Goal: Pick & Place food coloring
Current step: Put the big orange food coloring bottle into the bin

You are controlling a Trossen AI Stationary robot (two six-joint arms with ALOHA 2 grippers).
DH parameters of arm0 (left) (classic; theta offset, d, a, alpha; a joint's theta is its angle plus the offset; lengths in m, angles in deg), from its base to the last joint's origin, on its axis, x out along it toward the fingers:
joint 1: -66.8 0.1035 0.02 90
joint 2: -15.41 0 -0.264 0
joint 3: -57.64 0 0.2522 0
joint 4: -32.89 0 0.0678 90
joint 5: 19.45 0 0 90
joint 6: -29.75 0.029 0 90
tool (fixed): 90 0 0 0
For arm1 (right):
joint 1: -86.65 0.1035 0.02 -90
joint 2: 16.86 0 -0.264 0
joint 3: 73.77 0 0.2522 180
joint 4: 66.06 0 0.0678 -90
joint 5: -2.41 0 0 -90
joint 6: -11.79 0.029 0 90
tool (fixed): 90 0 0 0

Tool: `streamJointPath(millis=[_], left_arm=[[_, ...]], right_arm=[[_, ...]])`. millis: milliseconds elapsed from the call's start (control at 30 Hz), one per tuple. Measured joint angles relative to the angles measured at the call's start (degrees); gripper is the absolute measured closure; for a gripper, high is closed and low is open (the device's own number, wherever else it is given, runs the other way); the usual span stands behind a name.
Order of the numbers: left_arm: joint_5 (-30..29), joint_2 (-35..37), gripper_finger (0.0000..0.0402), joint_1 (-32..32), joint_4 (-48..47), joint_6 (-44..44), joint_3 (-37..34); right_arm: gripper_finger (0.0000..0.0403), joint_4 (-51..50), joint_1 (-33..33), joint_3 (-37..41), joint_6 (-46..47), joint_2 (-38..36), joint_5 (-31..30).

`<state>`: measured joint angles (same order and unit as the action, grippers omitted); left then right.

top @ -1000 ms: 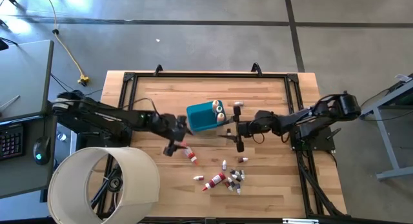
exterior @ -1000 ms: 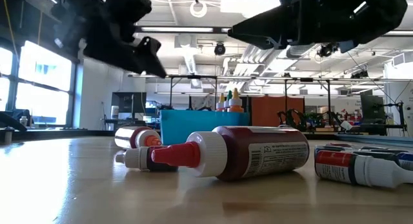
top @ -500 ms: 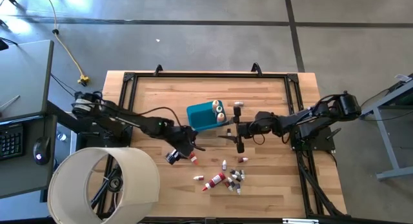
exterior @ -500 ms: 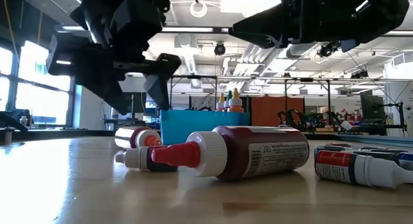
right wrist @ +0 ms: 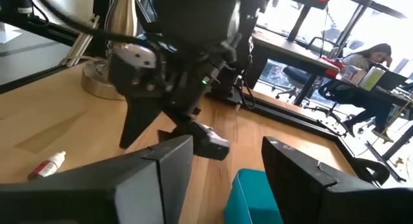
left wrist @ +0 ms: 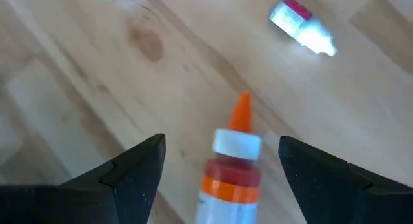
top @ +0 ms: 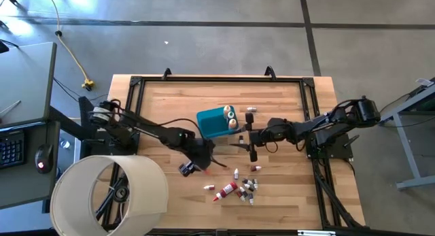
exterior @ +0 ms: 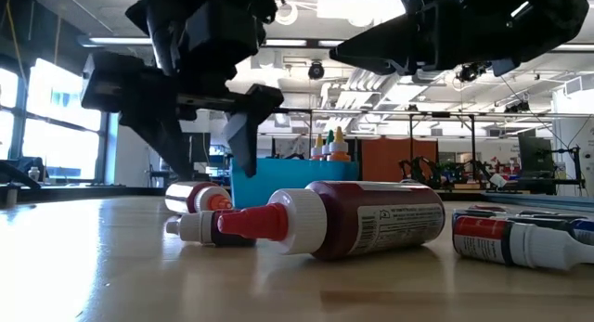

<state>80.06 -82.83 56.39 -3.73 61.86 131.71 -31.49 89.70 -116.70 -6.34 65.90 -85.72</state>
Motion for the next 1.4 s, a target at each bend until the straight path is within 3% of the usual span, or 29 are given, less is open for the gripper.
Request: streamJointPath(millis=[567,1067,1200,1400], left_arm=[[-0.72,-7.58,0.0107,-0.62,-3.5,-0.41,4.64],[-1.56,-7.56,0.0247,-0.62,-3.72,-0.87,4.62],[-5.33,-7.34,0.0275,-0.97,-5.53,-1.03,5.53],[-17.04,-7.32,0.0282,-3.24,-16.09,-3.69,13.4]], right_arm=[[0.0224,-2.84,0.0,0.0,0.11,0.0,0.04],[0.0229,-3.27,0.0,0.0,0.11,0.0,0.04],[0.0232,-3.28,0.0,0.0,0.11,0.0,0.03],[0.0232,-3.49,0.0,0.0,0.09,0.0,0.02]])
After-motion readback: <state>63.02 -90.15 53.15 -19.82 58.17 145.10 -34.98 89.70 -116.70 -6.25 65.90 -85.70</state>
